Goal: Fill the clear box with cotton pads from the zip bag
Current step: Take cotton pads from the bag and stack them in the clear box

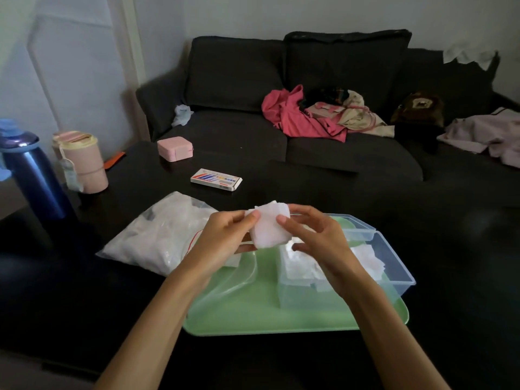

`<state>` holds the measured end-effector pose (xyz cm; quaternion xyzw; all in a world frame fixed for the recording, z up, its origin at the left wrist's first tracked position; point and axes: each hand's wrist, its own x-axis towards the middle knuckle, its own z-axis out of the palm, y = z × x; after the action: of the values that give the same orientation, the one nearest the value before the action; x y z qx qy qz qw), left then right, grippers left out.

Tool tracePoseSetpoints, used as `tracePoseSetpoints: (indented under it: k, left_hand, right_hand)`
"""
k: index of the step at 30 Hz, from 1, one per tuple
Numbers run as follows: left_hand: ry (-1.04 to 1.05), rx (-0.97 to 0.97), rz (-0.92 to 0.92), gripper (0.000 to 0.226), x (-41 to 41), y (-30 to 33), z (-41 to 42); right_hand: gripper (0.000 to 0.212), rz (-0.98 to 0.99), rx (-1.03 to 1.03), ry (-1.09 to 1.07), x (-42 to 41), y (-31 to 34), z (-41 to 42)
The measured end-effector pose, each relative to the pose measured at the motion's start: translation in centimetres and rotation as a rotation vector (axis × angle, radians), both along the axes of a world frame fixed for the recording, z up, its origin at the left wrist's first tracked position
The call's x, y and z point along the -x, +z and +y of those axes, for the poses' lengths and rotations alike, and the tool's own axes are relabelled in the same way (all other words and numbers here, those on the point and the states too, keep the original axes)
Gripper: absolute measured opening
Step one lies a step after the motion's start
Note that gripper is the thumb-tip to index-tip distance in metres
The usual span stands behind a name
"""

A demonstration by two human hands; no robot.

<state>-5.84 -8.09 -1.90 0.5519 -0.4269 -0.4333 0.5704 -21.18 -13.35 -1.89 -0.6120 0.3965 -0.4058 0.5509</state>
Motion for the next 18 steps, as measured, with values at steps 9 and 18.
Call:
tracePoseSetpoints:
  k: [9, 18]
  left_hand:
    - [-0.112, -0.135, 0.230, 0.024, 1.5, 0.0, -0.9]
    - [-0.116, -0.155, 0.192, 0.020, 1.9, 0.1, -1.3]
  right_hand:
    - [0.020, 0.104, 0.500, -0.275, 1.4, -0.7, -0.4]
    - [0.012, -0.101, 0.130, 0.019, 3.2, -0.4, -1.3]
